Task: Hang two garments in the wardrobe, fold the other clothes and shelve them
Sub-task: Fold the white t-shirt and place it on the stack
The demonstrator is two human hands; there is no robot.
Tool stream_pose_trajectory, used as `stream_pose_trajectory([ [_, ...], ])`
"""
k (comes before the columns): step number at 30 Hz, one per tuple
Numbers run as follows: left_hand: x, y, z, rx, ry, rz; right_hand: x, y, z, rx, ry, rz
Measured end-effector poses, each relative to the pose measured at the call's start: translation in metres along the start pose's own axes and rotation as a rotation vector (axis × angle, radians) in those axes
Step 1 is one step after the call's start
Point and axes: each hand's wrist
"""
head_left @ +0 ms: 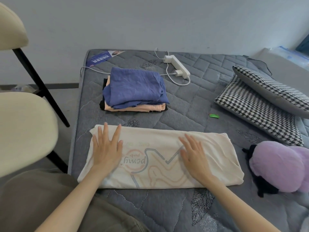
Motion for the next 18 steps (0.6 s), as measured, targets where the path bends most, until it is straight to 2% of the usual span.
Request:
stream_pose_trajectory([
  [3, -0.002, -0.002, -0.015, -0.026, 0.028, -0.052, 0.007, -0.043, 0.003, -0.047, -0.009, -0.214],
  [6, -0.008, -0.009, -0.031, -0.088, 0.023, -0.189, 0.030, -0.081, 0.010, -0.027, -0.073, -0.313],
  [13, -0.025, -0.022, -0.043, -0.290, 0.004, -0.431, 0.104, -0.159, 0.030, -0.017, -0.283, -0.289],
  [18, -0.029, -0.031, -0.041, -0.284, 0.010, -0.426, 0.136, -0.203, 0.034, -0.048, -0.334, -0.333],
])
Point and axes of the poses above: each hand's wrist, its own x-axis towards the middle knuckle, its own z-axis out of the palm, y = z × x, and after that the axes turned 14 degrees about -x, right-handed
